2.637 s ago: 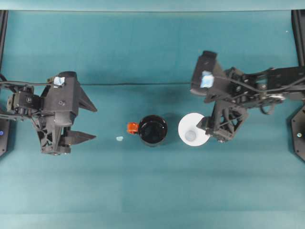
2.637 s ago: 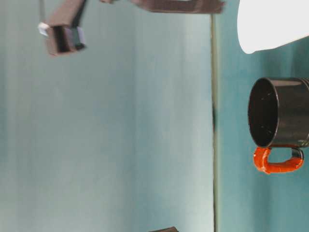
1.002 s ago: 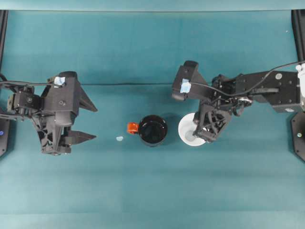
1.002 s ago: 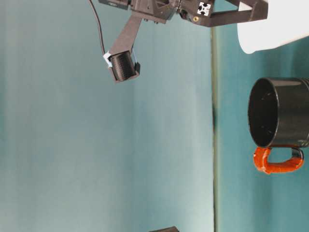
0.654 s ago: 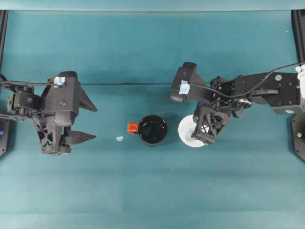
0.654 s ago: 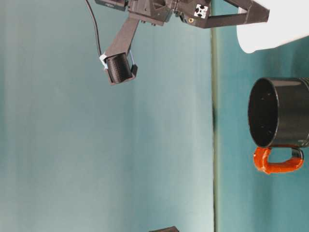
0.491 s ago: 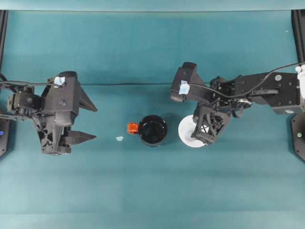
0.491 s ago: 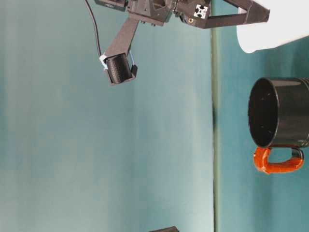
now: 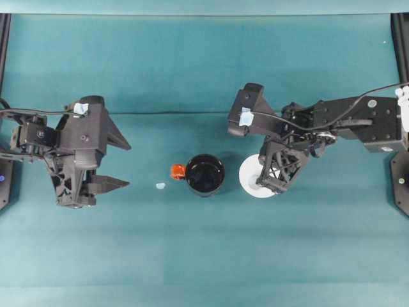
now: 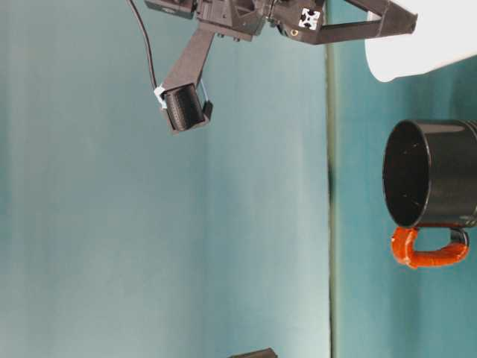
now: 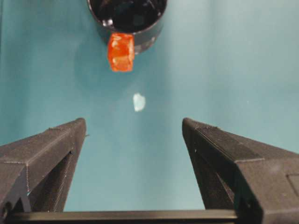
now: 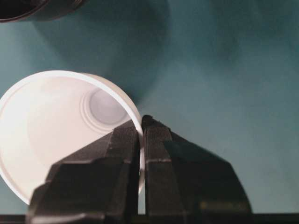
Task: Put the paper cup into the moved red handle cup holder.
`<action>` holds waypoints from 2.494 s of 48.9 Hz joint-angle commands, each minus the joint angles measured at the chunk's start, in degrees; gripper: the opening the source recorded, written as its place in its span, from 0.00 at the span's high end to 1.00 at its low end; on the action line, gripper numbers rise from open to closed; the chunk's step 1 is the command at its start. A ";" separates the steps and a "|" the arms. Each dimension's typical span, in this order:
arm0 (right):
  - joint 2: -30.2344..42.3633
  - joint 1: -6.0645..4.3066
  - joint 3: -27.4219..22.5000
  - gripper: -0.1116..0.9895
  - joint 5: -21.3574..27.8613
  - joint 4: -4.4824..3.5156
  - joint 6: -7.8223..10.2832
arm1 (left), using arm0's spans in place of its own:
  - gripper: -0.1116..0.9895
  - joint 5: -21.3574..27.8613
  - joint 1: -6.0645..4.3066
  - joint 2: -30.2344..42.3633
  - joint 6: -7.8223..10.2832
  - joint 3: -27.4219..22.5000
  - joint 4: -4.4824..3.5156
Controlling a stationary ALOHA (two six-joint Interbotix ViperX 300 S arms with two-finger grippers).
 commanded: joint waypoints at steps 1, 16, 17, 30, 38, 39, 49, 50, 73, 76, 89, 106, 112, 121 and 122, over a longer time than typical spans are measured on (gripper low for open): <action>-0.44 0.18 -0.53 0.99 0.09 0.18 0.18 | 0.08 -0.44 -0.09 -0.18 -0.09 -1.41 0.09; -3.16 0.26 -4.75 0.99 6.33 2.02 0.18 | 0.08 -0.44 -0.09 -0.18 -0.79 -1.41 0.09; -3.52 0.18 -5.27 0.99 7.03 2.02 0.18 | 0.08 -0.44 -0.09 -0.18 -0.88 -1.41 0.09; -5.36 -0.09 -13.10 0.99 15.21 2.29 0.44 | 0.08 -0.44 -0.09 -0.18 -1.23 -1.41 0.09; -4.83 0.09 -19.25 0.99 17.93 2.37 0.35 | 0.08 -0.44 -0.18 -0.18 -1.23 -1.41 0.09; -4.75 0.18 -19.86 0.99 18.19 2.37 0.35 | 0.08 -0.44 -0.18 -0.18 -1.23 -1.41 0.09; -3.08 0.44 -23.47 0.99 18.37 2.37 -0.09 | 0.08 -0.44 -0.18 -0.18 -1.23 -1.41 0.09; -2.99 0.44 -23.64 0.99 18.28 2.37 -0.09 | 0.08 -0.44 -0.18 -0.18 -1.23 -1.32 0.09; -1.05 0.70 -24.43 0.99 12.66 2.11 0.26 | 0.08 -0.44 -0.18 -0.18 -1.14 -1.41 0.09; -0.18 0.79 -24.52 0.99 12.39 2.11 0.26 | 0.08 -0.44 -0.18 -0.18 -1.14 -1.41 0.09; 5.27 1.14 -25.14 0.99 9.40 2.11 0.18 | 0.08 -0.53 -0.18 -0.18 -1.23 -1.41 0.09; 10.81 2.02 -25.05 0.99 8.96 1.41 0.09 | 0.08 -0.53 -0.18 -0.18 -1.23 -1.41 0.09; 11.87 1.93 -25.05 0.99 9.14 0.44 0.09 | 0.08 -0.53 -0.18 -0.18 -1.23 -1.41 0.09; 12.48 1.76 -25.05 0.99 9.05 -0.18 0.18 | 0.08 -0.53 -0.18 -0.18 -1.23 -1.41 0.09; 12.48 1.67 -25.05 0.99 8.96 -0.18 0.18 | 0.08 -0.44 -0.18 -0.18 -1.23 -1.41 0.09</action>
